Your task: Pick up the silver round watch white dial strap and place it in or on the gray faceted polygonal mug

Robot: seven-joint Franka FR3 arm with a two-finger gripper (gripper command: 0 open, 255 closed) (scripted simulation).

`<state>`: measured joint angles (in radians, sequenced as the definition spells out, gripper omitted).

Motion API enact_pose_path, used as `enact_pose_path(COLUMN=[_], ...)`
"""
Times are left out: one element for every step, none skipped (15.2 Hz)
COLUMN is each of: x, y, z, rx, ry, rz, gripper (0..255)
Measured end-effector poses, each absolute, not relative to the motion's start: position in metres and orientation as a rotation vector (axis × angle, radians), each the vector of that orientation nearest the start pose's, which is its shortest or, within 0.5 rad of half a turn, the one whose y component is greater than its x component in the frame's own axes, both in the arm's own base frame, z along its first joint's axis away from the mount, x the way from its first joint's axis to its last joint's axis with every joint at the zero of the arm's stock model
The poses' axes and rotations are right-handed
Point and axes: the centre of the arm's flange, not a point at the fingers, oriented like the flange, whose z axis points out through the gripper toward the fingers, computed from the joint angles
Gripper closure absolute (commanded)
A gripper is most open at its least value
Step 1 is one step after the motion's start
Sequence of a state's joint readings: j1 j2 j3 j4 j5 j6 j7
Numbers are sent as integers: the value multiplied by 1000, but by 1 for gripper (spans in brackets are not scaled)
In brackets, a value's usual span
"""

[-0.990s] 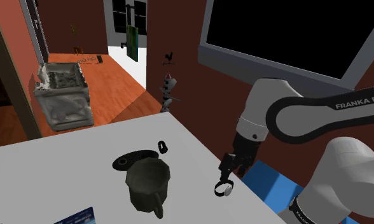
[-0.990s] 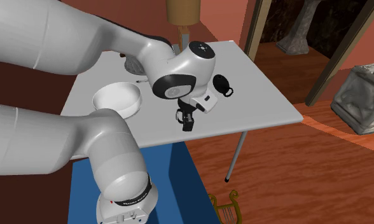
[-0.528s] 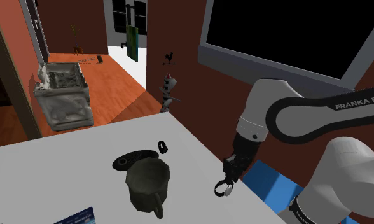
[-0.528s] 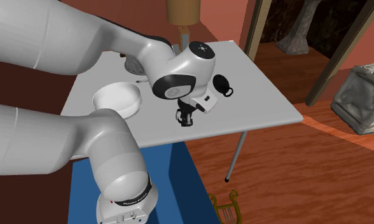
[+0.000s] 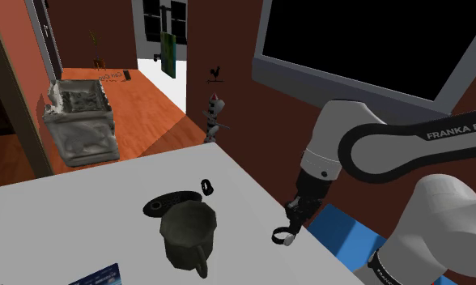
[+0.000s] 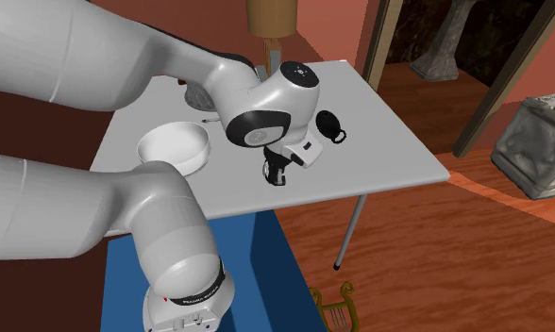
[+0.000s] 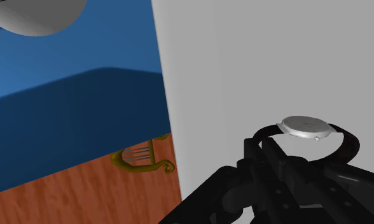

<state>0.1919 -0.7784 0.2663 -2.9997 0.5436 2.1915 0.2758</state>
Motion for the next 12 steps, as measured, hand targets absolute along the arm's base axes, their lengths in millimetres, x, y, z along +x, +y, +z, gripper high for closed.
enact_pose_path(x=[253, 253, 252, 252, 253, 252, 253, 253, 253, 253, 254, 254], y=[123, 123, 122, 122, 123, 124, 123, 123, 123, 123, 122, 123], z=[338, 342, 346, 350, 356, 362, 367, 372, 377, 383, 387, 393], rx=[-2890, -2890, -2889, -2889, -2889, -2889, -2889, -2889, -2889, -2889, -2889, -2889], ry=[322, 322, 322, 322, 322, 321, 322, 322, 322, 322, 322, 322], rz=[140, 139, 139, 139, 139, 139, 139, 139, 139, 139, 139, 139], gripper=[255, 255, 255, 255, 255, 255, 255, 255, 255, 255, 255, 255])
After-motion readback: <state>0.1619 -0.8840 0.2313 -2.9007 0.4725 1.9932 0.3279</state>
